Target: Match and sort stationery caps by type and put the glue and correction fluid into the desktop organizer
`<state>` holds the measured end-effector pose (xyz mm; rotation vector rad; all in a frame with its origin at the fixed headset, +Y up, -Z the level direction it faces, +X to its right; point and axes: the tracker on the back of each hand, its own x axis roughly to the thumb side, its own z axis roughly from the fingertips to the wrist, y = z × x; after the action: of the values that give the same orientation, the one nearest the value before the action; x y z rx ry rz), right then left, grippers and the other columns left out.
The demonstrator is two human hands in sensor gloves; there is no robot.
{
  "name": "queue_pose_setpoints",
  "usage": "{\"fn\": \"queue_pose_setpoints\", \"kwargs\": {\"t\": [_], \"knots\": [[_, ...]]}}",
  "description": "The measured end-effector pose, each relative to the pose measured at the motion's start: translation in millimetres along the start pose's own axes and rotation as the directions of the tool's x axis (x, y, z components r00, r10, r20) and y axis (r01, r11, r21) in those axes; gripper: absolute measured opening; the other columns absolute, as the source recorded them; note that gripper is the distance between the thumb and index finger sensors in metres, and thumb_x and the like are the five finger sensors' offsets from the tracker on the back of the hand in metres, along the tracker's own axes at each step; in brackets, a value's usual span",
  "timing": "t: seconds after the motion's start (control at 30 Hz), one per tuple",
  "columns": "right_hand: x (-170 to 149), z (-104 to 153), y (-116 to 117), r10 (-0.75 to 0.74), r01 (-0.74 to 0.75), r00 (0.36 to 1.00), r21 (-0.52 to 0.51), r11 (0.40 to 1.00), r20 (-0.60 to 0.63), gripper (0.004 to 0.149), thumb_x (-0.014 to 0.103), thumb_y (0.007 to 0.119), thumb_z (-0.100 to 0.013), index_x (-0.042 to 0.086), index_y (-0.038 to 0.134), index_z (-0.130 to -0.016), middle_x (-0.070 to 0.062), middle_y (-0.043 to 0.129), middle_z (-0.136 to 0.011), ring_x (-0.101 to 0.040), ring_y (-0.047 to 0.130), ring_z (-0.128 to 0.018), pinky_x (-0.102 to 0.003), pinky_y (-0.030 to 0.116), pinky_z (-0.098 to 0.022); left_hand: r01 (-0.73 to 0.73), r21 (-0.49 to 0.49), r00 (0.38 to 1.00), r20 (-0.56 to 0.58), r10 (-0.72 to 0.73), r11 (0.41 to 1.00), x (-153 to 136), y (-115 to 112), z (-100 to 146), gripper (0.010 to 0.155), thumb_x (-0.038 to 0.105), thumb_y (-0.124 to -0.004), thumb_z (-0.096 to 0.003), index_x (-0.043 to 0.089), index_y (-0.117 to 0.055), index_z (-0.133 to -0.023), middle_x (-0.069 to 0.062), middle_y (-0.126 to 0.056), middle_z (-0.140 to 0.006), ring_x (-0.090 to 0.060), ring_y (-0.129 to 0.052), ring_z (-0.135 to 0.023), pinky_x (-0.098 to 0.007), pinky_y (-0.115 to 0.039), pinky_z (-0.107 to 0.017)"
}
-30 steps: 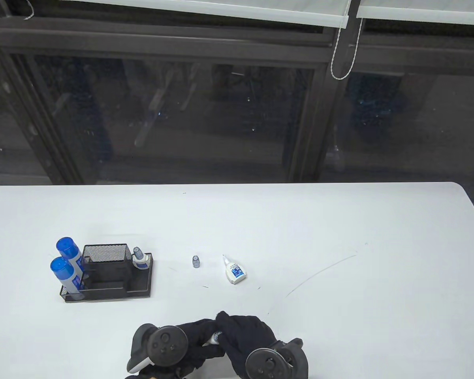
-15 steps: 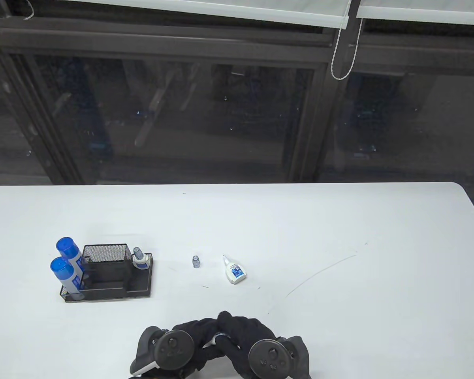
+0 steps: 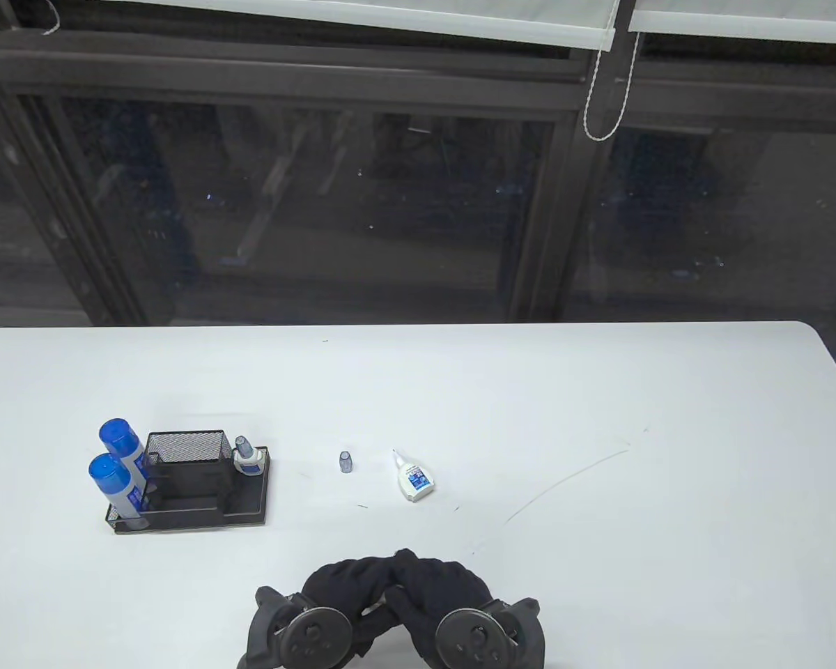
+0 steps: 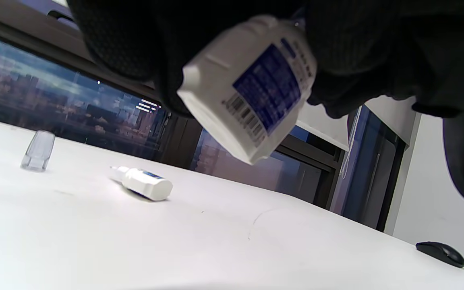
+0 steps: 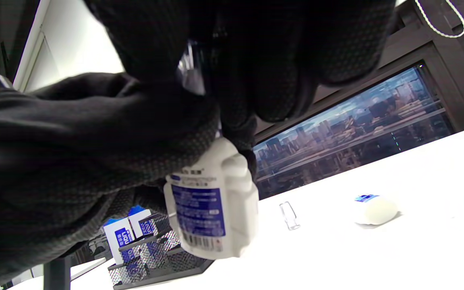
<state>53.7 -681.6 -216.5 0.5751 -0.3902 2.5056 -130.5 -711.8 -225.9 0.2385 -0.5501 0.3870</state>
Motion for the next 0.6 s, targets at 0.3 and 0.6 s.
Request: {"fn": "queue_pose_setpoints", "kwargs": {"t": [0.3,0.6], "knots": [[-29,-4,-18,-0.043,0.039,0.996,-0.043,0.998,-0.083,0.057,0.048,0.072,-0.049,0.017,0.078,-0.095,-0.008,0.093,-0.082,-0.031,0.092,-0.071,-0.051,0.074,-0.059,-0.097,0.021,0.992,-0.081,0.099,0.995,-27,21,-9,0.055,0.053,-0.076,-0.0527,0.031,-0.071,-0.103,-0.003,-0.081,-0.105,-0.026,-0.100,-0.085,-0.050,-0.080,-0.064],[-53,-5,-25,-0.053,0.050,0.984,-0.024,0.998,-0.171,0.055,0.047,0.072,-0.050,0.016,0.079,-0.095,-0.008,0.094,-0.081,-0.031,0.092,-0.071,-0.051,0.074,-0.059,0.068,0.034,0.978,-0.197,-0.060,0.997,-75,86,-33,0.053,0.051,-0.084,-0.0483,0.037,-0.075,-0.098,0.002,-0.088,-0.099,-0.024,-0.099,-0.088,-0.052,-0.077,-0.067]]}}
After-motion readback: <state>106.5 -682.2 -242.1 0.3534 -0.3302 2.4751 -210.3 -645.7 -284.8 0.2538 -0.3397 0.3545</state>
